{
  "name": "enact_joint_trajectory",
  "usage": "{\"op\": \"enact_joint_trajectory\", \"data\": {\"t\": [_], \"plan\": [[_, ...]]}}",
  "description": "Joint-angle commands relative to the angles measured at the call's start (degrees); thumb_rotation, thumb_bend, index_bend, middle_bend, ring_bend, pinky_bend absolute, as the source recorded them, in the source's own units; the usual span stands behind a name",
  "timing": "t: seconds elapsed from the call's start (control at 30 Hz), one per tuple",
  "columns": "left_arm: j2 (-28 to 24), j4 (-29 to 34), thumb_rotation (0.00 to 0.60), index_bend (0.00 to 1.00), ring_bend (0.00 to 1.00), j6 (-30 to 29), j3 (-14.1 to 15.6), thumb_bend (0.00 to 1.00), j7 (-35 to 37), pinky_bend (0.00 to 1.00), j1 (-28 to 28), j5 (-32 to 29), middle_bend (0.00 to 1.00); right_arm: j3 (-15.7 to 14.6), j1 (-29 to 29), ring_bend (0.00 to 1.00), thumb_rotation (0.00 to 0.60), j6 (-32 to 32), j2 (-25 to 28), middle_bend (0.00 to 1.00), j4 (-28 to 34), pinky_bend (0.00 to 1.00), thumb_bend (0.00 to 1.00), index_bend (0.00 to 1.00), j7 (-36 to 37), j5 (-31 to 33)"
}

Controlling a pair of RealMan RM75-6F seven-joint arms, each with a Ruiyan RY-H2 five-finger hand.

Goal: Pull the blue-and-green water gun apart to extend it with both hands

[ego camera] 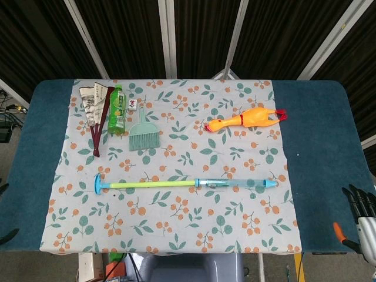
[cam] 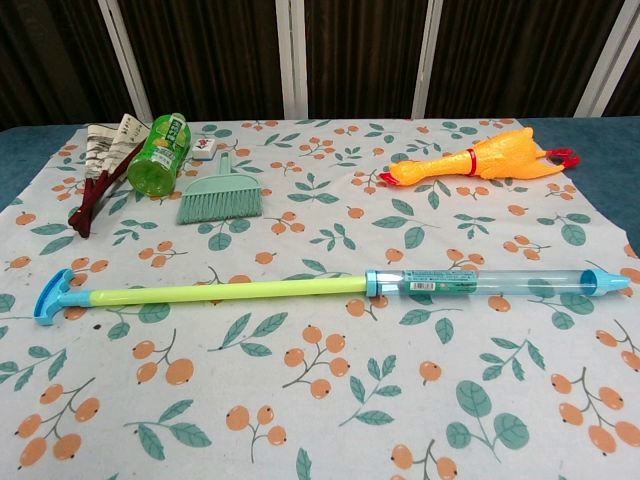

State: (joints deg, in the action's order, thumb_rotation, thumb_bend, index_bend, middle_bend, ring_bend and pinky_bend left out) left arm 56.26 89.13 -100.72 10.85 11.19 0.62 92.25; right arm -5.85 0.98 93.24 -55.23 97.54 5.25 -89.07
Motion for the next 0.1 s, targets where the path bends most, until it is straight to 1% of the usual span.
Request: {"op": "enact_joint_trajectory", "data": {"t": [0.03,0.1], "plan": [[0.4,-3.0,0.6,0.0,0.0,-1.1,-1.6,0.17,4.9,0.0,-2.5,-2.3,0.0,0.2,2.3,0.0,0.6,1.9,-0.6,0.0,-1.8,0.0,0.4,0.0,3.6,0.2],[0.3,-4.2,0.6,0.0,0.0,-0.3,-1.8,0.17,6.6,0.0,-3.1,-3.1,0.0,0.5,2.8,0.0,0.6,2.3,-0.8,0.0,-2.2,0.0,0.4,0.0,4.1,0.2]]}}
